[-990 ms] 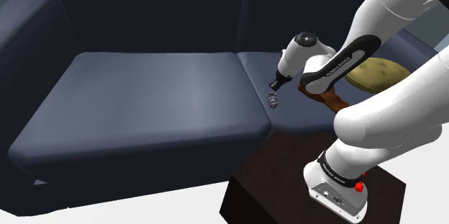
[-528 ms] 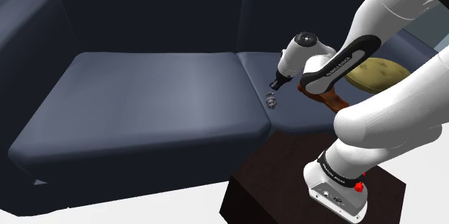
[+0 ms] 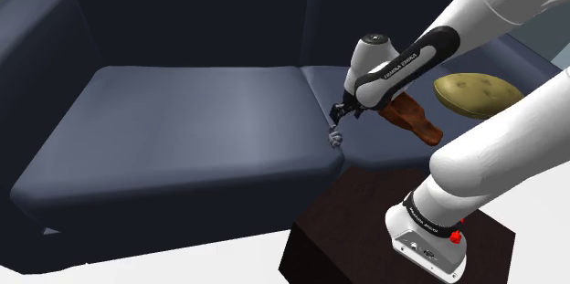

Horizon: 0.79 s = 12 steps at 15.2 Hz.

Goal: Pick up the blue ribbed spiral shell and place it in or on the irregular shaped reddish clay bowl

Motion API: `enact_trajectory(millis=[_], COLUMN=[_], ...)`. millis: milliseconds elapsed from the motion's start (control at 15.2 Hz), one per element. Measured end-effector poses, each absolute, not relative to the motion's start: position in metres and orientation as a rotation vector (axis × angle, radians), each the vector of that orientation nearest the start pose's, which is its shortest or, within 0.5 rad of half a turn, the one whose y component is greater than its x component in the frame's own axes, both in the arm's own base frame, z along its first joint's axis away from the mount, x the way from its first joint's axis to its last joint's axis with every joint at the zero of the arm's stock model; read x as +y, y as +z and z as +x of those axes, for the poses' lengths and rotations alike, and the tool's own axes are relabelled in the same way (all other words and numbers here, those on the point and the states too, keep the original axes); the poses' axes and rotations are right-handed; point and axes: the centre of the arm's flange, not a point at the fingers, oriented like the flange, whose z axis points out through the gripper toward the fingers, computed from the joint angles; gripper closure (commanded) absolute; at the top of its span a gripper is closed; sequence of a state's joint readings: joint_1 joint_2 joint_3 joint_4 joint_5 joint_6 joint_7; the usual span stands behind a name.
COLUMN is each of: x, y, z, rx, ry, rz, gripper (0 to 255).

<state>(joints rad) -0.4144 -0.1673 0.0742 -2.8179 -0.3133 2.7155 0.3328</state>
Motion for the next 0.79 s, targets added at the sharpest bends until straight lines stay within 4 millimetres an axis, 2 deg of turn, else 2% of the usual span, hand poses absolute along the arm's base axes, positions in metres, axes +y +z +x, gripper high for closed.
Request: enact_trajectory(millis=[462,792], x=[-0.117,-0.118], y=[0.221,0.219], z=[0.356,0.358], rx=[0.664,0.666], ry=[-0.066,-0.074], rz=[-3.209,-3.208], gripper=[0,0])
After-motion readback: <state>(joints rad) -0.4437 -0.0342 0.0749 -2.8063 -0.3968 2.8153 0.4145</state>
